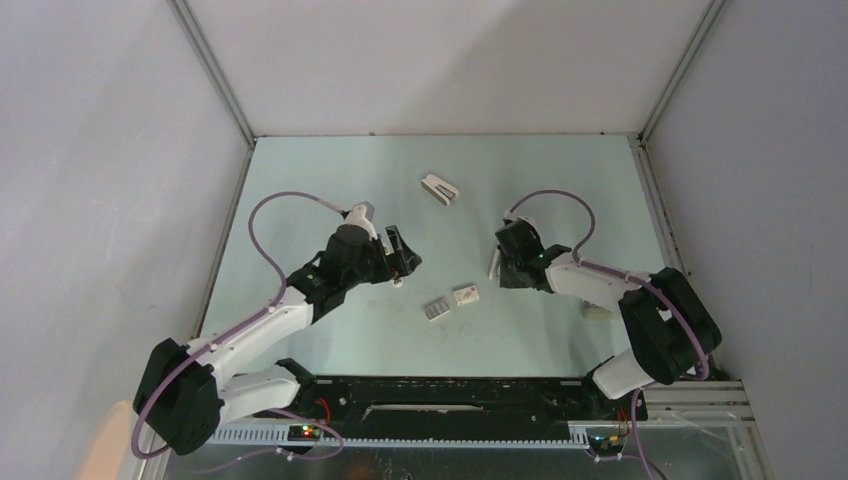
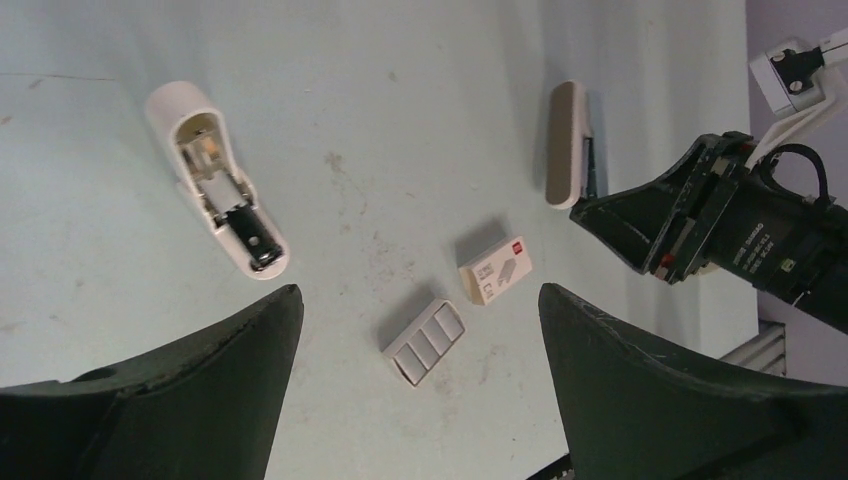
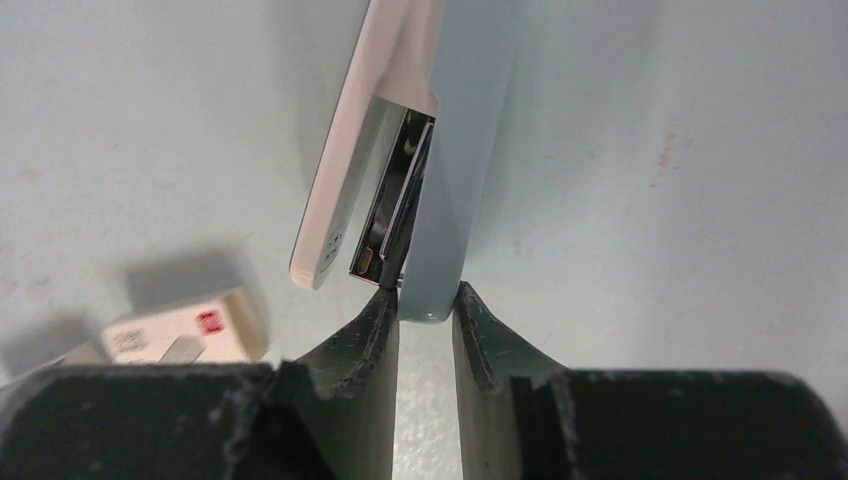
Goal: Load the staples into the stapler
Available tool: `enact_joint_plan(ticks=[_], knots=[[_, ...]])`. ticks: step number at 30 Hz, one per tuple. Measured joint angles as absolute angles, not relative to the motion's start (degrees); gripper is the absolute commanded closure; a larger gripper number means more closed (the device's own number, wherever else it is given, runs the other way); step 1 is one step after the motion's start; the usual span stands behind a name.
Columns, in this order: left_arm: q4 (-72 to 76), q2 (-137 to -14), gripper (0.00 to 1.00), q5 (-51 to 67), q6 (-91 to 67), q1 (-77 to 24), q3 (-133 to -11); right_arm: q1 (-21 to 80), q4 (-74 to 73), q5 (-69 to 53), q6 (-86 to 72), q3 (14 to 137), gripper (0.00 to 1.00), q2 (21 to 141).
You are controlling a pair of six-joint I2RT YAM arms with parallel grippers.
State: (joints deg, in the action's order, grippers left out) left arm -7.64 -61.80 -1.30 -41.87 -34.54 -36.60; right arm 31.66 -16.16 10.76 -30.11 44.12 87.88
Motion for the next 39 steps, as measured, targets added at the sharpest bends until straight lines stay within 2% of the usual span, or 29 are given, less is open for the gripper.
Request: enact_joint_plan(ticks=[10, 20, 25, 28, 29, 31, 34, 39], knots=[[-3.5, -70.3, 0.1, 2.8, -42.5, -38.1, -40.8, 42.0, -15.6, 11.5, -27.9, 46.7, 1.0, 81.1], [-1.9, -77.5, 0.19, 4.0, -43.6, -40.4, -45.6, 50.0, -13.3, 15.2, -26.3, 49.8, 1.0, 81.7], [-3.6, -80.7, 0.28, 3.5, -44.0, -41.3, -47.5, 52.1, -13.1, 17.4, -25.8, 51.5, 1.0, 82.8], [-4.5, -82.3, 0.38, 3.2, -44.1, -41.8, -48.4, 52.9, -13.2, 18.8, -25.4, 52.0, 1.0, 83.1], [-5.2, -82.8, 0.48, 3.1, -44.5, -42.2, -48.7, 53.5, -13.3, 20.0, -25.0, 52.3, 1.0, 84.0], [-5.5, -82.8, 0.52, 3.1, -44.6, -42.3, -48.8, 53.7, -13.3, 20.4, -24.9, 52.4, 1.0, 84.3], [-6.4, -82.8, 0.53, 2.5, -44.5, -42.8, -49.3, 54.2, -13.5, 21.2, -24.8, 52.5, 1.0, 84.7], [-7.1, -82.8, 0.48, 1.4, -44.5, -43.2, -49.4, 54.4, -14.1, 21.7, -24.6, 53.1, 1.0, 85.4]])
